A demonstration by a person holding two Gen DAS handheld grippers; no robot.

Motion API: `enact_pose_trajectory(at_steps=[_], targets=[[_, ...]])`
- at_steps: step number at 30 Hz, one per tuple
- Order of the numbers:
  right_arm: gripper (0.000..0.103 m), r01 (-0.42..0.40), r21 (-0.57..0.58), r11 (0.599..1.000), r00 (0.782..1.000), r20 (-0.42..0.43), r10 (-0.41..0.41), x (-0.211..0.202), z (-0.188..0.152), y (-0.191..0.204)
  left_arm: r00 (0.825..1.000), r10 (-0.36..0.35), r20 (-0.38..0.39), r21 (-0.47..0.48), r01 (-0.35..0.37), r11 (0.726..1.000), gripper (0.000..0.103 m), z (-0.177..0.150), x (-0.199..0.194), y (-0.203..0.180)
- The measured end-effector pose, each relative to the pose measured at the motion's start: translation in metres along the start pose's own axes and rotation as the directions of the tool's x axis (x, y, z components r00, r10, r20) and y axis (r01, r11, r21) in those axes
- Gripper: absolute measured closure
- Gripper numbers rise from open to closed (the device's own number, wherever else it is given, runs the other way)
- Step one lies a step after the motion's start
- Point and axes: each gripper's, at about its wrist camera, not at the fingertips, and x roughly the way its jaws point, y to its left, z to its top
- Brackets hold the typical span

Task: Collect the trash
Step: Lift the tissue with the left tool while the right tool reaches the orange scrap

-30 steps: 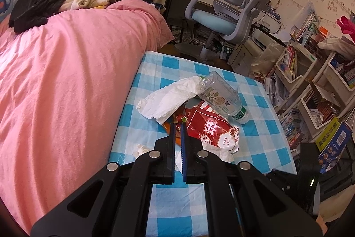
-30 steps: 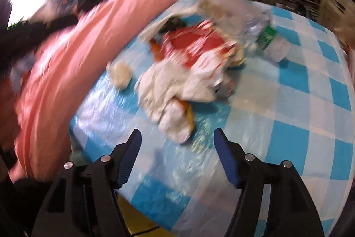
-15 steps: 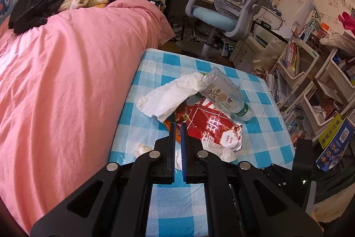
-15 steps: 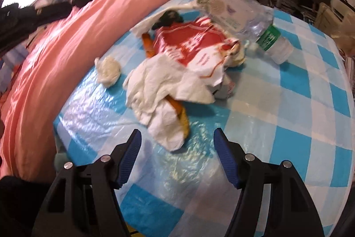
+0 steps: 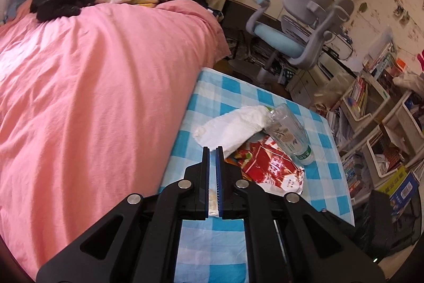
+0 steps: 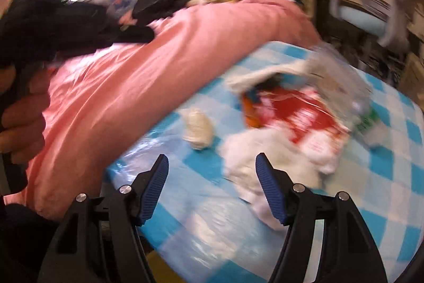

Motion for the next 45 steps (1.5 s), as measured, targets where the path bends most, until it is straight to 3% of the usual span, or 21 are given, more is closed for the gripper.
enact_pose_trajectory(at_steps=[2,4,7,10,12,14,17,19,21,24,28,35,41,44,45], targets=[[0.037,-0.021,-0.007,1.000,1.000,-0.002,0.021,0.006,0.006,0.009,1.000,0.009,-0.004,0.010,-0.009,1.000,0.100,0.000,0.001,0.002],[0.037,0.014,-0.020,1.000,1.000,-0.025,-0.015,0.009,0.008,0.010,0.999,0.032,-0.044,0.024,-0.031,0.999,0.100,-0.003,0.011,0.004],[0.037,0.055,0.035,0.998,0.997,-0.057,-0.053,-0.001,0.001,-0.011,0.983,0.045,-0.180,0.027,-0.041,0.999,0.099,-0.016,0.047,0.007],[0.037,0.105,0.109,0.989,0.991,-0.097,-0.094,-0.015,-0.015,-0.040,0.962,0.080,-0.260,0.072,-0.063,0.995,0.085,-0.030,0.078,-0.003],[0.037,0.147,0.162,0.976,0.985,-0.110,-0.131,-0.022,-0.021,-0.059,0.957,0.117,-0.266,0.104,-0.092,0.990,0.060,-0.038,0.092,-0.008],[0.038,0.182,0.207,0.961,0.980,-0.114,-0.161,-0.026,-0.025,-0.075,0.956,0.146,-0.255,0.119,-0.119,0.986,0.053,-0.043,0.104,-0.012],[0.043,0.241,0.242,0.940,0.968,-0.128,-0.215,-0.028,-0.030,-0.092,0.952,0.172,-0.253,0.143,-0.139,0.980,0.055,-0.050,0.116,-0.015],[0.043,0.290,0.213,0.933,0.953,-0.156,-0.261,-0.022,-0.031,-0.095,0.948,0.174,-0.266,0.161,-0.135,0.978,0.081,-0.053,0.122,-0.016],[0.046,0.292,0.205,0.934,0.949,-0.183,-0.257,-0.014,-0.033,-0.097,0.953,0.146,-0.265,0.144,-0.111,0.983,0.087,-0.051,0.120,-0.015],[0.046,0.190,0.264,0.946,0.976,-0.159,-0.152,-0.007,-0.033,-0.098,0.971,0.092,-0.222,0.127,-0.065,0.990,0.088,-0.040,0.103,-0.021],[0.046,0.141,0.230,0.963,0.983,-0.150,-0.108,0.004,-0.028,-0.081,0.986,0.040,-0.161,0.138,-0.017,0.990,0.088,-0.029,0.077,-0.035],[0.046,0.080,0.179,0.981,0.984,-0.173,-0.048,0.017,-0.027,-0.053,0.992,-0.004,-0.127,0.132,0.021,0.991,0.088,-0.022,0.055,-0.042],[0.049,0.031,0.167,0.985,0.997,-0.079,-0.018,0.011,-0.021,-0.035,0.996,-0.060,-0.065,0.081,0.065,0.995,0.088,-0.014,0.029,-0.034],[0.049,-0.069,0.156,0.985,0.997,-0.011,0.072,0.005,-0.012,-0.021,0.997,-0.076,-0.034,0.065,0.078,0.995,0.088,-0.009,0.017,-0.029],[0.049,-0.069,0.141,0.988,0.998,-0.001,0.070,0.004,-0.010,-0.017,0.997,-0.078,-0.027,0.062,0.080,0.995,0.088,-0.008,0.015,-0.027]])
